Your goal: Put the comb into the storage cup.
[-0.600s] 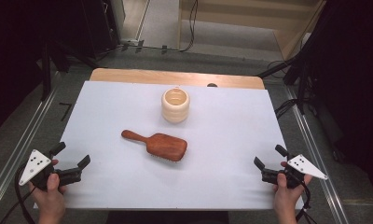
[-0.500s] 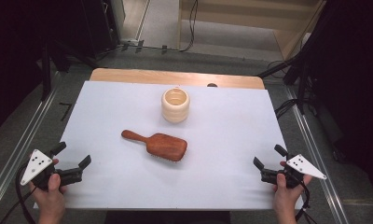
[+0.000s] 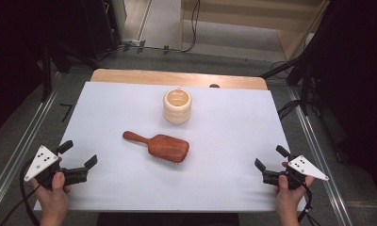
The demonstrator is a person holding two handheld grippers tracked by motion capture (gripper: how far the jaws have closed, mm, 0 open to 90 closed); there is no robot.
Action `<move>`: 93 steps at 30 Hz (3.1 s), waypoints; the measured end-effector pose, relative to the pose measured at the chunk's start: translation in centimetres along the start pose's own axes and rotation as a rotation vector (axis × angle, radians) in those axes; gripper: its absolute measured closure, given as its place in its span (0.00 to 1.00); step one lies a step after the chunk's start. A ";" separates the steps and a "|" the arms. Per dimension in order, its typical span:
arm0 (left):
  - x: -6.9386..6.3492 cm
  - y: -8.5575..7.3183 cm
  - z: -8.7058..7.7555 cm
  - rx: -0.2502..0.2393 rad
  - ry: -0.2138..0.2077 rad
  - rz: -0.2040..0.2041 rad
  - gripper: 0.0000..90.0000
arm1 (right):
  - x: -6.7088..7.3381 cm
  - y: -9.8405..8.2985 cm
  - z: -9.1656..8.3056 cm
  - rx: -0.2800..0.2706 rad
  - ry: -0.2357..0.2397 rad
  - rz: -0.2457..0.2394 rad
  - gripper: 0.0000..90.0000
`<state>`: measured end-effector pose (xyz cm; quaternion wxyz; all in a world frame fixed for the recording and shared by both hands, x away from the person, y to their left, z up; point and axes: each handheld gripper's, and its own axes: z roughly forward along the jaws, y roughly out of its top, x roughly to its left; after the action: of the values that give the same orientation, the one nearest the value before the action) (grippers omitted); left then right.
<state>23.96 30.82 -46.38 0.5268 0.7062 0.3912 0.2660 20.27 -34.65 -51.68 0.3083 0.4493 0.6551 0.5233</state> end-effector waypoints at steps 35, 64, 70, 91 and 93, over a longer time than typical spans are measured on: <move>-0.4 5.0 8.5 0.167 -0.205 0.048 0.45 | 0.1 0.0 0.1 0.007 0.019 -0.001 0.00; 1.0 5.7 17.2 0.514 -0.235 0.027 1.00 | 0.2 0.0 0.2 0.011 0.032 -0.014 0.00; 1.2 5.4 18.6 0.581 -0.227 0.026 1.00 | 0.2 0.0 0.2 0.012 0.036 -0.013 0.00; 1.2 4.1 19.5 0.700 -0.236 0.061 1.00 | 0.2 0.0 0.2 0.016 0.037 -0.016 0.00; 0.9 4.1 19.3 0.710 -0.248 0.074 1.00 | 0.2 0.0 0.2 0.015 0.037 -0.016 0.00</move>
<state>40.80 20.71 -48.33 0.2826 0.8854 0.3663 0.0451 20.42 -34.42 -51.73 0.2971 0.4366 0.6681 0.5242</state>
